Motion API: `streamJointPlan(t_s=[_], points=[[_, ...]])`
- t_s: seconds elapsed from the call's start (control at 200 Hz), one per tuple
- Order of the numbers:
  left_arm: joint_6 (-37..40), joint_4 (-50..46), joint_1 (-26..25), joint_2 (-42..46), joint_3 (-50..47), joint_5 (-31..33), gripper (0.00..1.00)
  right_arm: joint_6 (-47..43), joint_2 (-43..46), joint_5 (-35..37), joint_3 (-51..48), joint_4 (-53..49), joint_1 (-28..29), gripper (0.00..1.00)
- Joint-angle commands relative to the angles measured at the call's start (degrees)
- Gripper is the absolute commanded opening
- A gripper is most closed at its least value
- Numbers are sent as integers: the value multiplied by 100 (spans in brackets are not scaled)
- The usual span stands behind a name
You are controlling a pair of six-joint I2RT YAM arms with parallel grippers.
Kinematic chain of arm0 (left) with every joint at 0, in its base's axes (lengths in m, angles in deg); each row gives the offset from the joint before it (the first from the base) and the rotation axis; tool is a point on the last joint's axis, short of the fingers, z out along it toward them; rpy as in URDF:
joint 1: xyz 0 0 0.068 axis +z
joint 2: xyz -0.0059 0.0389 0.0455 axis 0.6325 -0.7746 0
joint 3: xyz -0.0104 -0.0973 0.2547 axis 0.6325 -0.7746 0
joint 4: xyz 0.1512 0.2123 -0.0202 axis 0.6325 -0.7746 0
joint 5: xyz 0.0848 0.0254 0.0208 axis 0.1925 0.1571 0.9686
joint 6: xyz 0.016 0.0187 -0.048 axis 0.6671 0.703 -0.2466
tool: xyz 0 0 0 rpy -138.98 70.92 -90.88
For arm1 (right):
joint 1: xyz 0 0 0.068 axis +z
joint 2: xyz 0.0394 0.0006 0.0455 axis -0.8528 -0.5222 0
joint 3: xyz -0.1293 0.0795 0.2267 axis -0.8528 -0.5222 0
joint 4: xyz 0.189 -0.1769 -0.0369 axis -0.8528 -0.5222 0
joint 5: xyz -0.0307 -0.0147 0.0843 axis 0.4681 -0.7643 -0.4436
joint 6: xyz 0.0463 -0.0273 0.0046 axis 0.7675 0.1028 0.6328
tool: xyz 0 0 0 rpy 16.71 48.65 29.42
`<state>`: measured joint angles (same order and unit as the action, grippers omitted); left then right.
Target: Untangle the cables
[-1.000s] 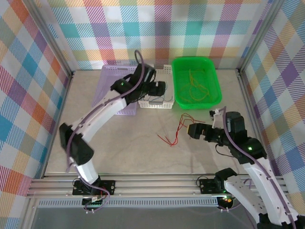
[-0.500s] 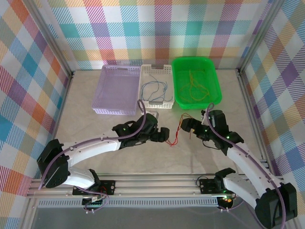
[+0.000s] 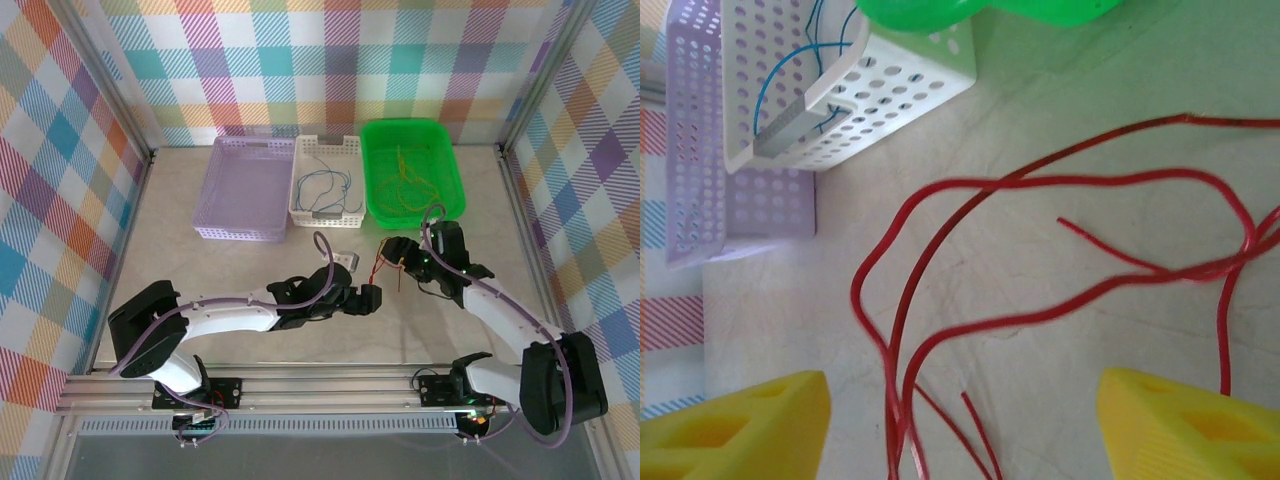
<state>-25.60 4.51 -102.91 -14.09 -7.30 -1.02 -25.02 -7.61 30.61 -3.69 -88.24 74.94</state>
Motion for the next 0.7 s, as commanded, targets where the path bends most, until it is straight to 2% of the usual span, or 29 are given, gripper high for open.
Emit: streamJointPlan(t_s=[0.0, 0.07, 0.32, 0.485, 0.695], points=[[-193, 699, -77, -66, -281, 78, 86, 86, -237, -128, -86, 506, -73, 63], [-291, 1001, -83, -60, -480, 83, 85, 137, -396, -216, -108, 650, -114, 58], [-396, 1690, -92, 8, -997, 32, 84, 211, -544, -170, -91, 1048, -140, 53], [-395, 1887, -109, 115, -1202, 54, 84, 227, -882, -282, 38, 1269, -140, 36], [-379, 1907, -110, 367, -1439, 240, 83, 372, -1250, -495, -12, 1710, -148, 31]])
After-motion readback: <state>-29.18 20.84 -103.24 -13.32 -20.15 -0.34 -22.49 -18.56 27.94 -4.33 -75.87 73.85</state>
